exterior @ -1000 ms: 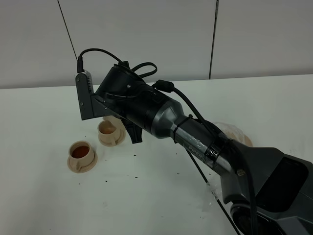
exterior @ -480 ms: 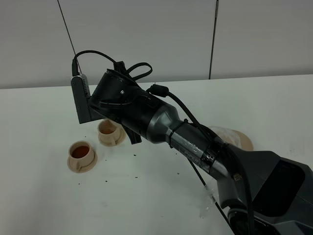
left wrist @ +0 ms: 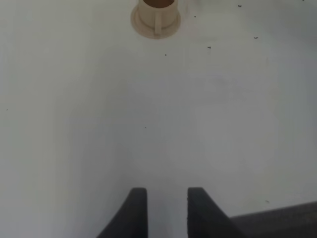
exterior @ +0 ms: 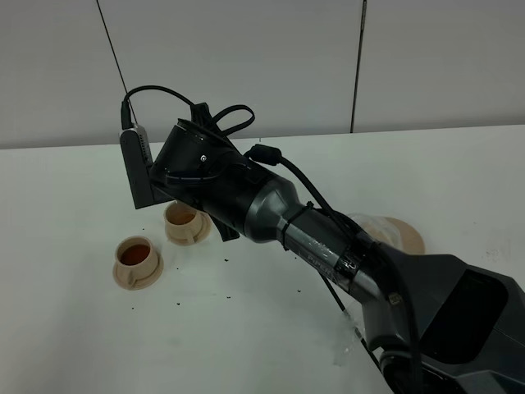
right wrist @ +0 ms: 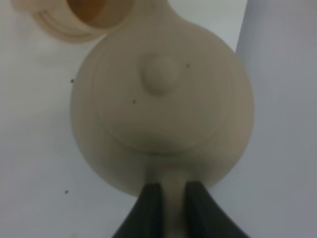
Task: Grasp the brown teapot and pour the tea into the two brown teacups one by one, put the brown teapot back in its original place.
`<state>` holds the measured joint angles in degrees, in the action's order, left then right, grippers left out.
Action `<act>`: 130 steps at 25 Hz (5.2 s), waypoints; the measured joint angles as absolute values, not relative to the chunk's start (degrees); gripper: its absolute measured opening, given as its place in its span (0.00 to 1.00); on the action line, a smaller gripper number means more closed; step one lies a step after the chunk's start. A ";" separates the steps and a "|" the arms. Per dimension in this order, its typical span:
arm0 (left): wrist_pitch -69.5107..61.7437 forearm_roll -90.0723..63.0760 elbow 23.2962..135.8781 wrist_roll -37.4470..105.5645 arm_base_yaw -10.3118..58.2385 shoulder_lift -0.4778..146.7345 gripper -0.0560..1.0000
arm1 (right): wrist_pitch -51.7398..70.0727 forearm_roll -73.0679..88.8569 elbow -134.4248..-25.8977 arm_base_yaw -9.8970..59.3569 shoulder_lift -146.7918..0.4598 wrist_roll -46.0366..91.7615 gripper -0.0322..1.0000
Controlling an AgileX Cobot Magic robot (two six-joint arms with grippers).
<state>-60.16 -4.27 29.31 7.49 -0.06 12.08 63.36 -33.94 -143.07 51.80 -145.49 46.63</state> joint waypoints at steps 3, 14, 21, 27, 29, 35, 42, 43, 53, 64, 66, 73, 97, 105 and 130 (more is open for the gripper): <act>-60.16 -4.27 29.31 7.49 -0.06 12.08 0.31 | 63.43 -34.25 -143.07 51.84 -146.17 46.53 0.12; -60.16 -4.27 29.31 7.49 -0.06 12.08 0.31 | 63.65 -37.52 -143.07 52.66 -146.35 45.04 0.12; -60.16 -4.27 29.31 7.49 -0.06 12.08 0.31 | 63.71 -38.40 -143.07 52.85 -146.35 44.19 0.12; -60.16 -4.27 29.31 7.49 -0.06 12.08 0.31 | 64.09 -39.99 -143.07 53.24 -146.35 43.59 0.12; -60.16 -4.27 29.31 7.49 -0.06 12.08 0.31 | 64.37 -40.64 -143.07 53.52 -146.35 43.45 0.12; -60.16 -4.27 29.31 7.49 -0.06 12.08 0.31 | 65.12 -41.90 -143.07 54.00 -146.45 42.58 0.12; -60.16 -4.27 29.31 7.49 -0.06 12.08 0.31 | 65.59 -42.94 -143.07 54.44 -146.45 41.91 0.12; -60.16 -4.27 29.31 7.49 -0.06 12.08 0.31 | 65.72 -43.14 -143.07 54.63 -146.45 41.90 0.12; -60.16 -4.27 29.31 7.49 -0.06 12.08 0.31 | 66.13 -43.52 -143.07 55.21 -146.45 41.49 0.12; -60.16 -4.27 29.31 7.49 -0.06 12.08 0.31 | 66.50 -45.67 -143.07 56.30 -146.89 40.39 0.12; -60.16 -4.27 29.31 7.49 -0.06 12.08 0.31 | 66.54 -46.15 -143.07 56.56 -147.43 40.15 0.12; -60.16 -4.27 29.31 7.49 -0.06 12.08 0.31 | 66.54 -46.09 -143.07 56.87 -147.97 39.65 0.12; -60.16 -4.27 29.31 7.49 -0.06 12.08 0.31 | 66.75 -46.15 -143.07 56.93 -147.97 39.30 0.12; -60.16 -4.27 29.31 7.49 -0.06 12.08 0.31 | 66.75 -46.15 -143.07 56.93 -147.97 38.94 0.12; -60.16 -4.27 29.31 7.49 -0.06 12.08 0.31 | 66.75 -46.49 -143.07 56.93 -147.97 38.47 0.12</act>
